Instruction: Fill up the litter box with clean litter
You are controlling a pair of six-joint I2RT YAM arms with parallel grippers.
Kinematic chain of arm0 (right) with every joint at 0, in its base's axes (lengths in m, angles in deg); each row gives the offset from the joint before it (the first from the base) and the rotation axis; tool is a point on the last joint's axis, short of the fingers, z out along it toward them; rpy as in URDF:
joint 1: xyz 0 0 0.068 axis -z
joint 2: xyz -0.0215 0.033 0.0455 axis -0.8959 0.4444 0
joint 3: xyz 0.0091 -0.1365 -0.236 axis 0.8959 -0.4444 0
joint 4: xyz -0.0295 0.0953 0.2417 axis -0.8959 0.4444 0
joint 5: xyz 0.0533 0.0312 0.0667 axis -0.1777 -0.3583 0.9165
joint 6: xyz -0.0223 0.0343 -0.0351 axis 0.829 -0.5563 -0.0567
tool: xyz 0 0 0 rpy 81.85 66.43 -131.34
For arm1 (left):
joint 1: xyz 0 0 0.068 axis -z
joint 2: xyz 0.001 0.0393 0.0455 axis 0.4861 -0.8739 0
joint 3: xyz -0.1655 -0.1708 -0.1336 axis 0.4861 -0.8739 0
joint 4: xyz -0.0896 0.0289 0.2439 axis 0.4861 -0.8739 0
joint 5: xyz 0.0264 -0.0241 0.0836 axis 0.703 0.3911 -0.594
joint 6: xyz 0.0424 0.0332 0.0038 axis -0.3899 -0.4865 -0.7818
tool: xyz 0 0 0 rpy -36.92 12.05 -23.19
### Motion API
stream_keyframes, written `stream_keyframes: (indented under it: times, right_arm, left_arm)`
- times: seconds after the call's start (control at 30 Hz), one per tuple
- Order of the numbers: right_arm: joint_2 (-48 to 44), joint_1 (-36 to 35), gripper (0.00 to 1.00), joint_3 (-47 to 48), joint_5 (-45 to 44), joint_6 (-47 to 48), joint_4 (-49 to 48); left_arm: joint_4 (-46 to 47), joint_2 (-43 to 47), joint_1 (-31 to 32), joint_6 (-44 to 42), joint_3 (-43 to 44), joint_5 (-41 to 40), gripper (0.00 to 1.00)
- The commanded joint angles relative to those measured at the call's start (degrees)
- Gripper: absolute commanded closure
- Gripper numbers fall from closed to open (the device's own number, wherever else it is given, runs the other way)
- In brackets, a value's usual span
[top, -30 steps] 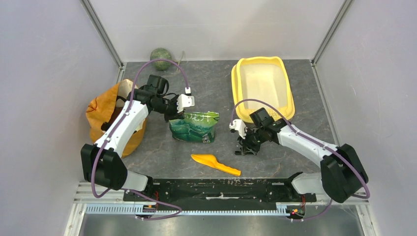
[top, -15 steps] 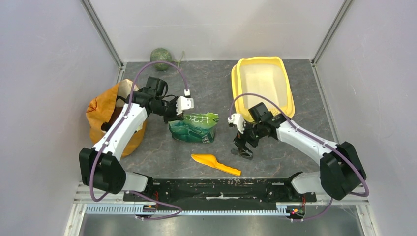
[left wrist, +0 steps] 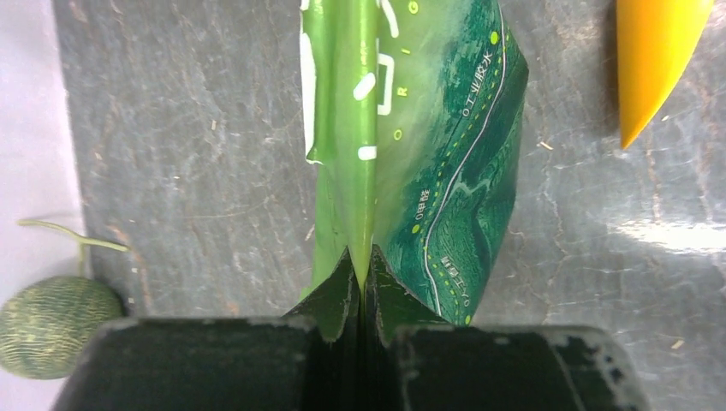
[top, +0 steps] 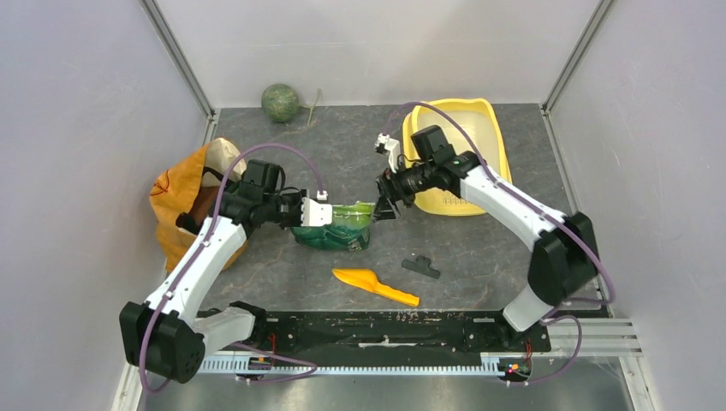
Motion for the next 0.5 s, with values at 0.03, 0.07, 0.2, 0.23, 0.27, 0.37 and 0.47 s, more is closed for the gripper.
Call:
stream_keyframes:
  times: [0.03,0.07,0.2,0.23,0.27,0.37,0.47]
  right_arm:
    - [7.2,-0.2,0.09,6.1,7.6,-15.8,-6.3]
    - [8.0,-0.3,0.09,6.6,8.3,-17.3,-7.6]
    - [11.4,-1.0,0.13,9.9,11.3,-18.9,-8.1]
    - [11.7,-1.1,0.16,10.2,11.8,-19.3,-8.7]
    - [11.9,-1.5,0.18,10.3,12.1,-19.7,-9.4]
    - [12.6,-2.3,0.28,10.8,12.8,-19.8,-10.2]
    - [13.6,-2.8,0.43,11.6,13.5,-19.6,-10.2]
  left_arm:
    - [10.6,2.7,0.6,-8.3,-2.1,2.1,0.98]
    - [11.4,2.3,0.7,-8.1,-1.9,2.3,0.98]
    - [13.7,1.1,1.1,-6.6,-0.8,2.2,0.98]
    - [13.8,1.3,1.3,-7.7,-1.0,2.0,0.98]
    - [14.0,1.6,1.4,-8.5,-1.3,2.1,0.98]
    - [14.2,1.8,1.9,-9.1,-1.6,1.8,0.98]
    - [14.2,2.0,2.4,-8.7,-1.6,1.4,0.98]
